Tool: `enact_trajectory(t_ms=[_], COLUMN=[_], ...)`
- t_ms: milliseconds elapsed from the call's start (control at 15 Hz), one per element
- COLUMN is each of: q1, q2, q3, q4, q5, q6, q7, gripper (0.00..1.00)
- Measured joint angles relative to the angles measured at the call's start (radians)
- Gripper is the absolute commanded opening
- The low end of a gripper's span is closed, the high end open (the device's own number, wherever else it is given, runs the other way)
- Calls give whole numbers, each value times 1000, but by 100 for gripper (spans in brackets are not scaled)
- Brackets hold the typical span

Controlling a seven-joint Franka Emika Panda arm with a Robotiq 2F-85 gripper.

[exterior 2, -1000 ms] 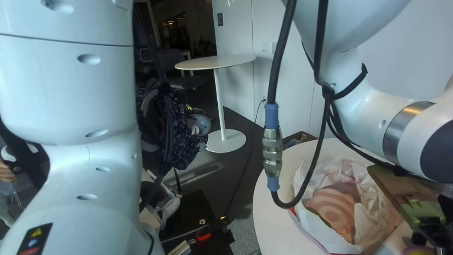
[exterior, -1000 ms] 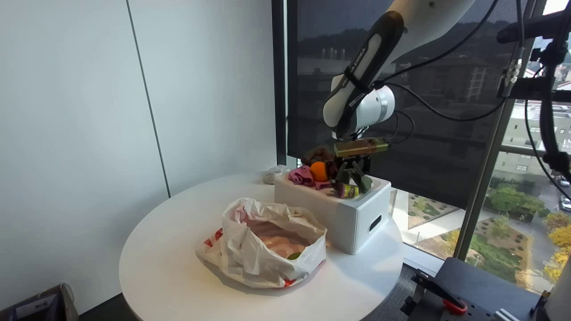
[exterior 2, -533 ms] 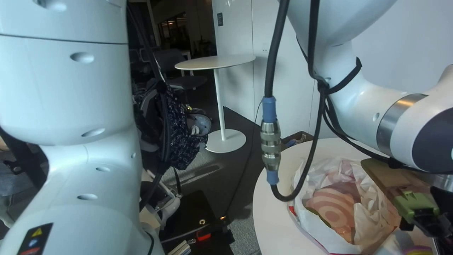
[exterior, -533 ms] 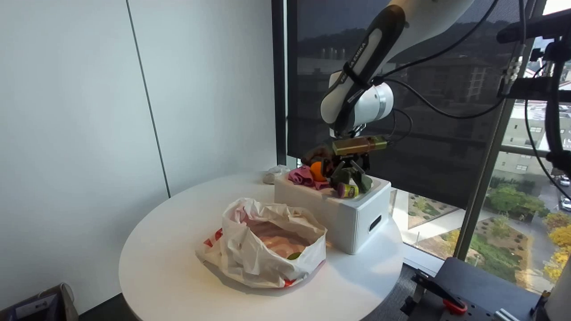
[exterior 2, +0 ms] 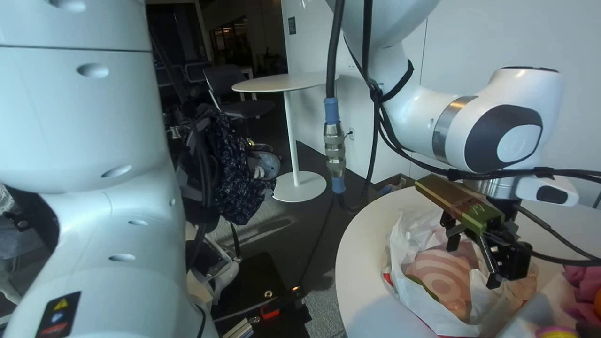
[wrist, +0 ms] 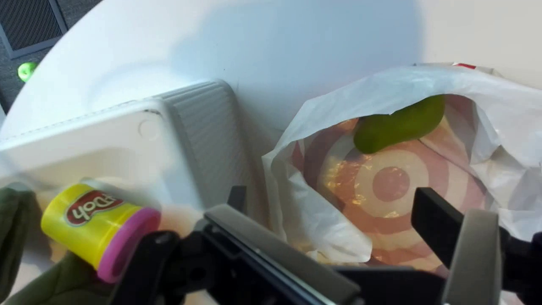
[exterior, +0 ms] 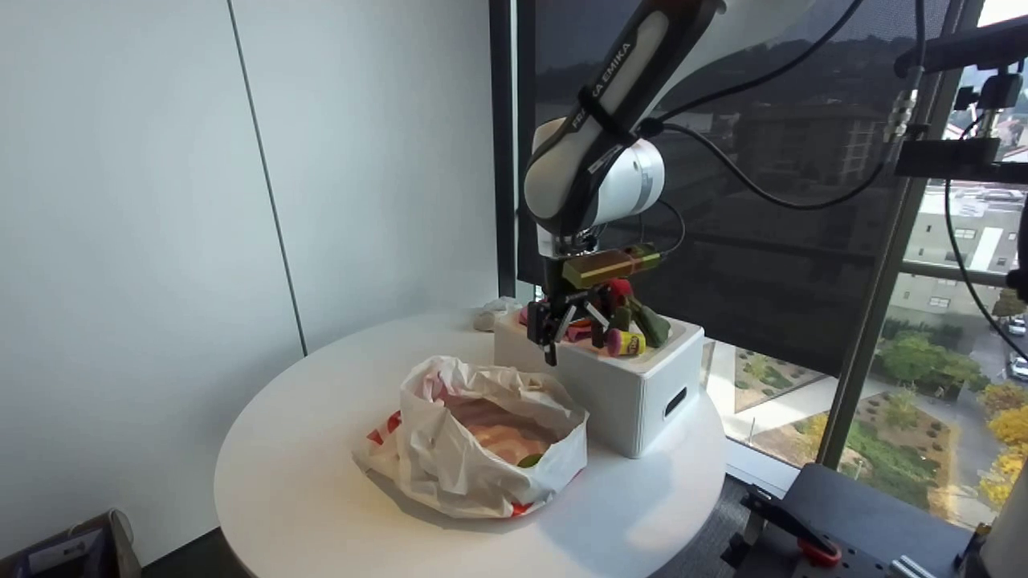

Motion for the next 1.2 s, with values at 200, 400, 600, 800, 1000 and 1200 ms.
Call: enact_trajectory(t_ms=[200,400,600,800,1000,1200], q1=[30,44,45,49,50,49], q2=[34,108,208,301,384,441], q3=[43,55,55,56,56,54], q4=[3,25,76,131,186,225], q5=[0,-7,-7,-7,-6,3], q6=[2,26,39,74,106,114], q7=[-58,-94,-112,-123,-124,-117], gripper=[100,100,100,100,100,100])
